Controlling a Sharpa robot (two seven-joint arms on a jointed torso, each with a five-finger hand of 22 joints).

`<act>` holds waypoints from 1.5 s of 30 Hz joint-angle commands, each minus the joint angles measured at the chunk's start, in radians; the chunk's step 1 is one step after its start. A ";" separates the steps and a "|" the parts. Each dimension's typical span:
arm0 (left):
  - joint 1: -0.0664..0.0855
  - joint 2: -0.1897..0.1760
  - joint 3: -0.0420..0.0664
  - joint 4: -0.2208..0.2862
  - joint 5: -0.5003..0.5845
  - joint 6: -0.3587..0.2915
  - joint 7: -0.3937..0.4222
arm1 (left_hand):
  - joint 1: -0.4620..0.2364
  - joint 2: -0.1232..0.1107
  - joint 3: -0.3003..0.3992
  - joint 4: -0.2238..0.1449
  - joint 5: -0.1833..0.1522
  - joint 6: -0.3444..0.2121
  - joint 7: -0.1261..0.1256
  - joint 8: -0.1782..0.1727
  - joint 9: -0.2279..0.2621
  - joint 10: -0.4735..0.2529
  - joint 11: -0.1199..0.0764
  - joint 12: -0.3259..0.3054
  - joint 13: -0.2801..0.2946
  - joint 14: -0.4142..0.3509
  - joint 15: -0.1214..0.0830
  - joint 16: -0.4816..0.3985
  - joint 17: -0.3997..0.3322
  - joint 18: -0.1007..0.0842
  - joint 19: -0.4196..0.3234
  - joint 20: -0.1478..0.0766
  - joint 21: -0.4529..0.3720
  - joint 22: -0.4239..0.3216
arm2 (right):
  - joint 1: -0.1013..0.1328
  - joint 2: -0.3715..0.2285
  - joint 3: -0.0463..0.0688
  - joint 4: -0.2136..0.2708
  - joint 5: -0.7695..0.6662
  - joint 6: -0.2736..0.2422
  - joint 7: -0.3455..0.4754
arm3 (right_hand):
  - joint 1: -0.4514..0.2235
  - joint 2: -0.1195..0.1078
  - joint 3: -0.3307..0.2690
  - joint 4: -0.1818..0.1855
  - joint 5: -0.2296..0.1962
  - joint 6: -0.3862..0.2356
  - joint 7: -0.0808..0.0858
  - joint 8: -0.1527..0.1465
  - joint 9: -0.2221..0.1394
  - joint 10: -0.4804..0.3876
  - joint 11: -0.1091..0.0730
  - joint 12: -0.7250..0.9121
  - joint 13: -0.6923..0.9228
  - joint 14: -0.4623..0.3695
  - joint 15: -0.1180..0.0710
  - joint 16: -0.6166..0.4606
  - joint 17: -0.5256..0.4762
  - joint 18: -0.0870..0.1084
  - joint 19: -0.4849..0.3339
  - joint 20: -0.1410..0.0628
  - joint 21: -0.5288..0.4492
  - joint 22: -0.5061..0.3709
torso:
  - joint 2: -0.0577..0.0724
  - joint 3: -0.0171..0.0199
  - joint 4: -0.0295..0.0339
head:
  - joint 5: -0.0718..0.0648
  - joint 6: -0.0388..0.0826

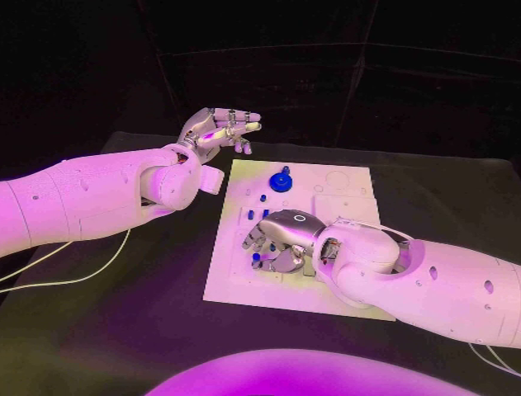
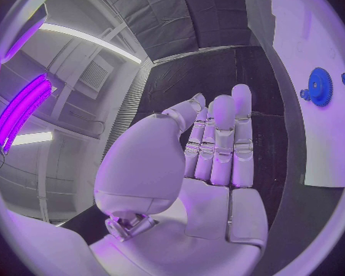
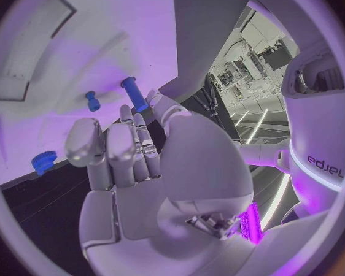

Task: Assemble the parts on the task board

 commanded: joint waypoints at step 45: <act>0.001 -0.021 0.000 0.007 0.003 0.012 0.005 | 0.004 0.005 -0.011 0.002 0.005 -0.004 0.006 0.004 -0.002 -0.006 0.000 0.008 0.001 -0.004 0.000 -0.002 -0.003 0.014 0.000 0.000 -0.008 -0.004 | 0.061 -0.490 0.005 0.213 0.359 -0.201 -0.211 | -0.095 0.007 -0.262 0.121 0.163 0.146 -0.070 0.122 0.061 0.284 -0.101 0.873 0.829 0.057 -0.079 0.174 0.284 -0.053 0.148 -0.068 0.165 0.235 | -0.011 -0.0038 -0.0188 | -0.109 0.022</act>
